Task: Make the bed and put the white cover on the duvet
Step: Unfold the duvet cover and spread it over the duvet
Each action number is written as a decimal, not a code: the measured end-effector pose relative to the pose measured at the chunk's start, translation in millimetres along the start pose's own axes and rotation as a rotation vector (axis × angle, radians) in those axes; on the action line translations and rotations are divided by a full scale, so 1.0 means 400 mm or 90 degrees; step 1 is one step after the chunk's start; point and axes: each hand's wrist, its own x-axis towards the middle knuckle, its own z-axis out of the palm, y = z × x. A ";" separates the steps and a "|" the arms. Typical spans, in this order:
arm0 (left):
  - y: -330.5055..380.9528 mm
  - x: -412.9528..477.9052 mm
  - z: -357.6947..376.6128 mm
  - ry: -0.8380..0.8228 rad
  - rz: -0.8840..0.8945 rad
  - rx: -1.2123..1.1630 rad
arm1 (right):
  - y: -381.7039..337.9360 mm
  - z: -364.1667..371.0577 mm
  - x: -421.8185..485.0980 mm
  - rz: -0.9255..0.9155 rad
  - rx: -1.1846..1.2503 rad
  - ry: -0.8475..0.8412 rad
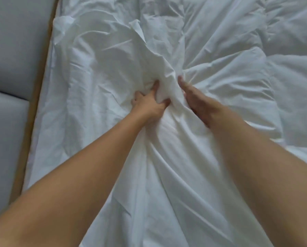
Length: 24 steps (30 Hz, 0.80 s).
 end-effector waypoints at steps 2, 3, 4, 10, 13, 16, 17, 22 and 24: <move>0.027 0.000 0.011 0.031 -0.029 0.047 | 0.034 -0.043 -0.047 0.082 -0.147 0.039; 0.040 -0.006 0.019 0.064 -0.039 0.057 | 0.050 -0.067 -0.071 0.117 -0.264 0.056; 0.052 -0.019 0.029 0.099 -0.044 0.058 | 0.045 -0.073 -0.103 0.141 -0.335 0.066; 0.080 -0.154 0.117 0.170 0.104 0.103 | -0.062 -0.189 -0.135 -0.147 -0.458 0.612; 0.082 -0.183 0.128 0.124 0.066 0.105 | -0.048 -0.208 -0.170 -0.011 -0.578 0.441; 0.099 -0.193 0.119 0.152 -0.011 -0.034 | -0.006 -0.198 -0.215 0.170 -0.594 0.269; 0.102 -0.195 0.123 0.140 -0.048 -0.118 | 0.011 -0.189 -0.232 0.197 -0.580 0.223; 0.084 -0.231 0.171 0.086 -0.157 -0.338 | 0.109 -0.129 -0.297 0.329 -0.619 0.076; 0.048 -0.239 0.164 0.139 -0.166 -0.349 | 0.137 -0.131 -0.306 0.307 -0.565 0.082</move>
